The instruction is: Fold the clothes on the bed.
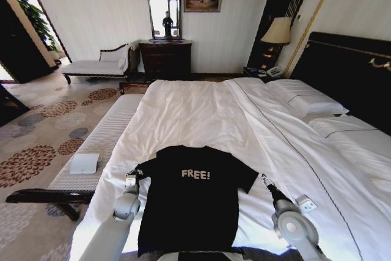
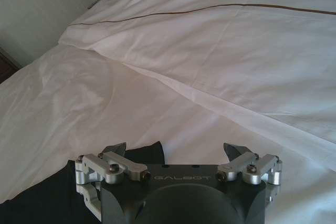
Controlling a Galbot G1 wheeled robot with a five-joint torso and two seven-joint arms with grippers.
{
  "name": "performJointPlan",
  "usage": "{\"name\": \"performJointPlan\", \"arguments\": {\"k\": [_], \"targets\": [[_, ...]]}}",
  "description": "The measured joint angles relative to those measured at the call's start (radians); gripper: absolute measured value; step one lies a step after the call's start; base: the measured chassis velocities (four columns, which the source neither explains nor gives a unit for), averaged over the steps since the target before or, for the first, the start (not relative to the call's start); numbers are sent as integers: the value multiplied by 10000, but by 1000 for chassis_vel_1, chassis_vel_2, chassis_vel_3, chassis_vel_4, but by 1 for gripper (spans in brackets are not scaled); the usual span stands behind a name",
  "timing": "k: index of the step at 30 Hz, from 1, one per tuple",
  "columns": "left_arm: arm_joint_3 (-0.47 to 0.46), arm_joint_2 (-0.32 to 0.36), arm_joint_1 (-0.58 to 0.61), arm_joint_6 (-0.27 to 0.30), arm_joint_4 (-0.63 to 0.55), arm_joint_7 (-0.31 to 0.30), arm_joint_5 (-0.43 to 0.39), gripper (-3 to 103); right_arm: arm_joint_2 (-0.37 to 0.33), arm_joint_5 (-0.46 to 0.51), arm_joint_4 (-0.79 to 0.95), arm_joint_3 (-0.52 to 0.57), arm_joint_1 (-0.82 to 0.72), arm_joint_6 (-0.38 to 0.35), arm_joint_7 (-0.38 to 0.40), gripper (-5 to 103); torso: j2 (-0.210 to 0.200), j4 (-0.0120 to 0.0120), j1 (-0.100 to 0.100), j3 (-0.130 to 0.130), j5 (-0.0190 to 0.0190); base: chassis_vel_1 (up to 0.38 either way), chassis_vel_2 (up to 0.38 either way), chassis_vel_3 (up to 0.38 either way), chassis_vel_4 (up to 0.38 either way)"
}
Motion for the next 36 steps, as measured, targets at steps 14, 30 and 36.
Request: {"name": "performJointPlan", "arguments": {"k": [14,30,36], "targets": [[-606,-265,382,96,-145,-189,-2163,16,0,-34,-216,-125,173,6,-39,100,0,5,0,0,3,0,0,0,0],[-1030,-512,337,-106,-819,-436,-2923,77,-64,-56,-397,-144,245,6,-66,100,0,3,0,0,2,0,0,0,0],[-660,-527,591,40,-1464,-293,-2209,99,-150,-54,-458,-149,294,7,-66,100,0,1,0,0,2,0,0,0,0]]}}
